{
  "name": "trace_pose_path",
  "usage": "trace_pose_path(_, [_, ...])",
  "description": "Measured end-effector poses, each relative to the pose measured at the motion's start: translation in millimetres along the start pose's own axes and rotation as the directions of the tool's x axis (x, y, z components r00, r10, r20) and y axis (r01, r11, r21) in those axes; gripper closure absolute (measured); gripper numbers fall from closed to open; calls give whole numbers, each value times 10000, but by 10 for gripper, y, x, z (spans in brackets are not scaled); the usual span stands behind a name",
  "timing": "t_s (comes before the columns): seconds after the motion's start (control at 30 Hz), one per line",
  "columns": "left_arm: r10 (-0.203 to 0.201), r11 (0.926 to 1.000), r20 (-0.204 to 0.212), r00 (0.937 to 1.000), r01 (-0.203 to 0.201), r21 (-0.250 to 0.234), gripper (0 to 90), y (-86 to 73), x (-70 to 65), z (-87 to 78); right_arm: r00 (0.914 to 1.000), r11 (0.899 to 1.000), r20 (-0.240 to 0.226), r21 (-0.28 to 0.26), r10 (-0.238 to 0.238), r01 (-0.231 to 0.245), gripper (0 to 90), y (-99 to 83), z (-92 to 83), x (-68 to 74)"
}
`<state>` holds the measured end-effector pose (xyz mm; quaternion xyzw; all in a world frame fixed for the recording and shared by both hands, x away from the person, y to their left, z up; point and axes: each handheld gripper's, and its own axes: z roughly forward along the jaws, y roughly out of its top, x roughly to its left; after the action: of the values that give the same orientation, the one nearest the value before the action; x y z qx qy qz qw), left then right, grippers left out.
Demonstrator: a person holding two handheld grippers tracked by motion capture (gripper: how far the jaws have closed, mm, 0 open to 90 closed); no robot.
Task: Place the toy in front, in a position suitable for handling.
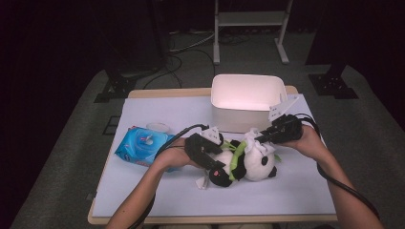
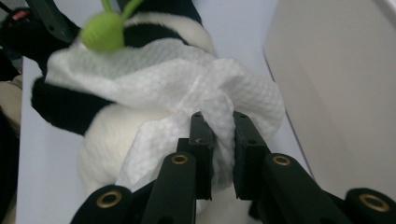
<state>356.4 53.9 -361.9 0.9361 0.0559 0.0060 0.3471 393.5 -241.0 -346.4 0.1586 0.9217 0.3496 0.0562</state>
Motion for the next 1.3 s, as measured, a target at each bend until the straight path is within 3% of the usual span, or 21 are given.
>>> trace_pose_path(0.4, [-50, 10000, 38, 10000, 50, -49, 467, -9, 17, -2, 9947, 9941, 48, -343, 1029, -1026, 794, -488, -137, -20])
trace_pose_path(0.63, [-185, 9998, -74, 9998, 185, 39, 470, 8, 50, 9, 9927, 9921, 45, -359, 1206, -1204, 794, -756, -167, 120])
trace_pose_path(1.0, [-576, 9983, -200, 9981, 574, -142, 477, -2, 125, 27, 9966, 9963, -14, -265, 823, -823, 794, -756, -127, 329])
trace_pose_path(1.3, [-607, 9981, -283, 9978, 608, 27, 476, 25, 140, 31, 9998, 9997, -46, -131, -204, 203, 795, -489, -86, 523])
